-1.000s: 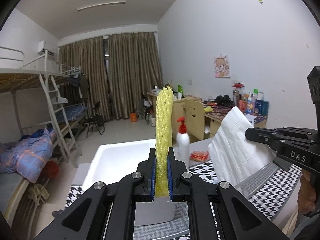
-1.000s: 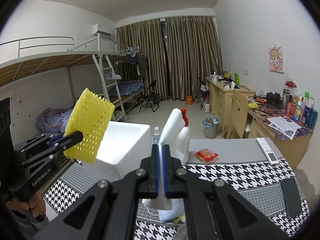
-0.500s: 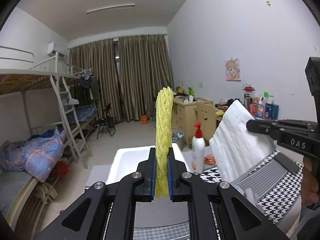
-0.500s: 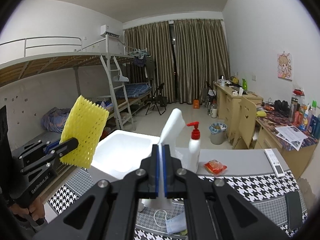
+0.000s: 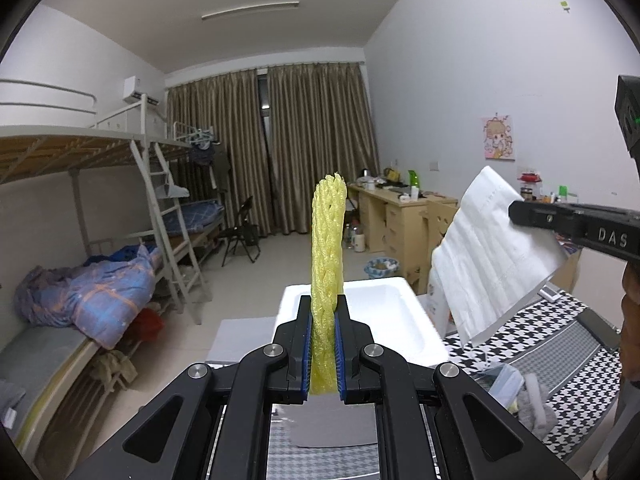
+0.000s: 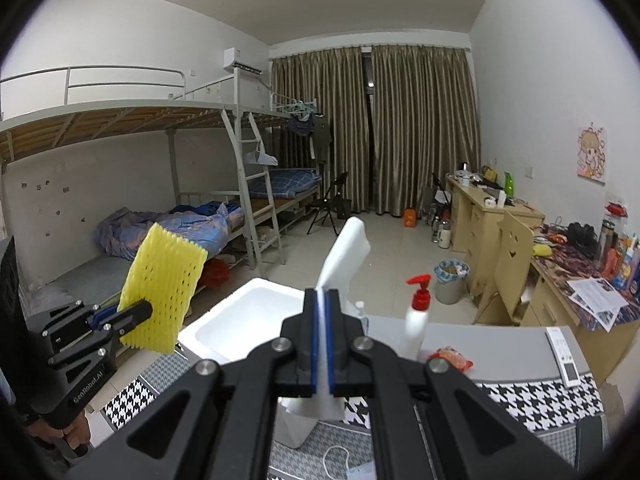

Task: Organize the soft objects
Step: 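Lift the yellow sleeve with the left gripper while the right gripper carries the paper towel over the foam box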

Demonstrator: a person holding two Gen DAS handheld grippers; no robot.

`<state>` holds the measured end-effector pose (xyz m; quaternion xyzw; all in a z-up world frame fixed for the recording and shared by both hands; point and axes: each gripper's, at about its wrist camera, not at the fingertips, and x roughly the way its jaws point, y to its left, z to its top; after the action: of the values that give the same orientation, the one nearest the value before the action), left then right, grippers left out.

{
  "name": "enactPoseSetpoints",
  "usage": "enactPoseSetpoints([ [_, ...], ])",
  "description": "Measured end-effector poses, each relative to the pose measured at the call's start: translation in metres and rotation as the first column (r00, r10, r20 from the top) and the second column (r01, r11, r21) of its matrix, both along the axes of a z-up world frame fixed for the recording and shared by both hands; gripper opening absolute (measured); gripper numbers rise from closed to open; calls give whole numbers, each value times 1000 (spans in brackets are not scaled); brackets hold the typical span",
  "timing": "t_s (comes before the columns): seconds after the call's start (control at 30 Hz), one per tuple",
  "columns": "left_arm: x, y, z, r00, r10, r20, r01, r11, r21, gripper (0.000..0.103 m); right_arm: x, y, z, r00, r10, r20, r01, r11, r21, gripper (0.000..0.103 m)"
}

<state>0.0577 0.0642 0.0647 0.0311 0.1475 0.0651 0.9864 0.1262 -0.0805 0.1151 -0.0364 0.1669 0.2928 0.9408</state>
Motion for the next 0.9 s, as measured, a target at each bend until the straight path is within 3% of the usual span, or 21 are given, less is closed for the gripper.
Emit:
enactPoseSetpoints([
  [0.33,-2,14,-5,999,45,-6,-45,999,-16,10,4,25,12,999,39,34,-38,999,-33,5],
  [0.9,-12,38,-11,993,116,-9,-116,992,-40,10,25,70,-1,992,118,-54,-124,986,-108,5],
])
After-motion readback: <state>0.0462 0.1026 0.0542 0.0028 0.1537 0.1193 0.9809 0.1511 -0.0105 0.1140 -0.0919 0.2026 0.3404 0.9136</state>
